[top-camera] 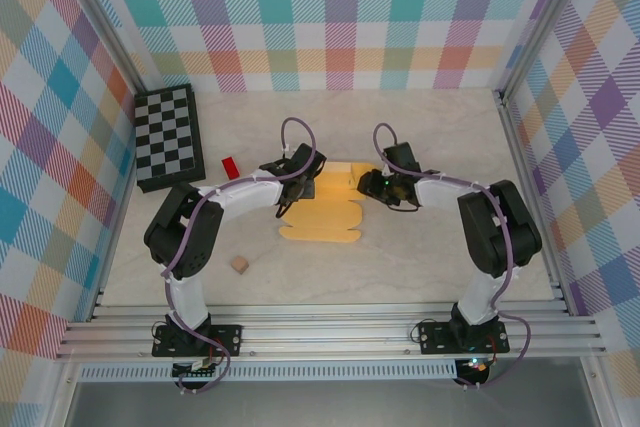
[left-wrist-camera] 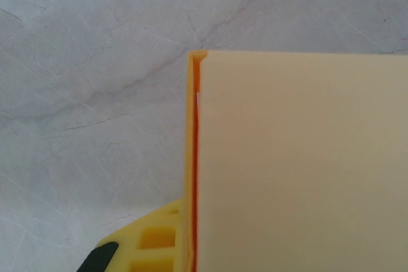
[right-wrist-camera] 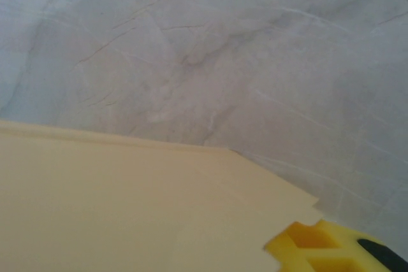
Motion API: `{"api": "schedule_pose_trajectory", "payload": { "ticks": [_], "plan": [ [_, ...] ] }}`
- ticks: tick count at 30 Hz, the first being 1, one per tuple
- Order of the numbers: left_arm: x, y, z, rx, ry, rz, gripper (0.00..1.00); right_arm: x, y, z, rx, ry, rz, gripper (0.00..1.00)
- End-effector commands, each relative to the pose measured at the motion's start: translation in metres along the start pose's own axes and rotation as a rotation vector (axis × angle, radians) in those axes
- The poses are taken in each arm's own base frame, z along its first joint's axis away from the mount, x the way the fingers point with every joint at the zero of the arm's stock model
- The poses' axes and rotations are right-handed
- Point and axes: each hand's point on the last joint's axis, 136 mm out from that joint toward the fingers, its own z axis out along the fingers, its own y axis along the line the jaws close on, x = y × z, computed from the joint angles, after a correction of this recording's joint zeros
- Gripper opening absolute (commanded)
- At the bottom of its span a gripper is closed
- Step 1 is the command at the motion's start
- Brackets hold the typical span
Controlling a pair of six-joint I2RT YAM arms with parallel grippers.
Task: Fold the paper box
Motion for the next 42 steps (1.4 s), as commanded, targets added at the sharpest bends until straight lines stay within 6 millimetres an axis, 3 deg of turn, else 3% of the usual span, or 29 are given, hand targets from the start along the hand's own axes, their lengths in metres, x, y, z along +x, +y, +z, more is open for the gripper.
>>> {"api": "schedule_pose_trajectory", "payload": {
  "ticks": [1, 6, 12, 19, 32, 35, 38, 42],
  "plan": [
    [0.012, 0.005, 0.006, -0.012, 0.05, -0.003, 0.0, 0.0, -0.002, 0.008, -0.01, 0.004, 0.042, 0.42],
    [0.013, 0.004, 0.006, -0.004, 0.051, -0.022, 0.0, 0.008, 0.005, 0.016, -0.067, 0.032, 0.065, 0.4],
    [0.016, 0.006, 0.008, -0.018, 0.055, -0.029, 0.0, -0.002, 0.046, 0.002, -0.206, -0.006, -0.006, 0.34],
    [0.017, 0.006, 0.009, -0.018, 0.056, -0.045, 0.0, 0.006, 0.079, 0.001, -0.228, 0.027, -0.083, 0.3],
    [0.024, 0.006, 0.011, -0.017, 0.07, -0.05, 0.0, 0.021, 0.078, 0.026, -0.152, 0.068, -0.131, 0.27],
    [0.024, 0.008, 0.013, -0.024, 0.072, -0.052, 0.0, 0.022, 0.085, 0.012, -0.175, 0.059, -0.147, 0.27],
    [0.024, 0.008, 0.014, -0.021, 0.071, -0.054, 0.0, 0.019, 0.088, -0.017, -0.166, 0.016, -0.222, 0.28],
    [0.023, 0.008, 0.014, -0.024, 0.069, -0.044, 0.0, 0.007, 0.077, -0.058, -0.104, -0.046, -0.436, 0.31]
  ]
}}
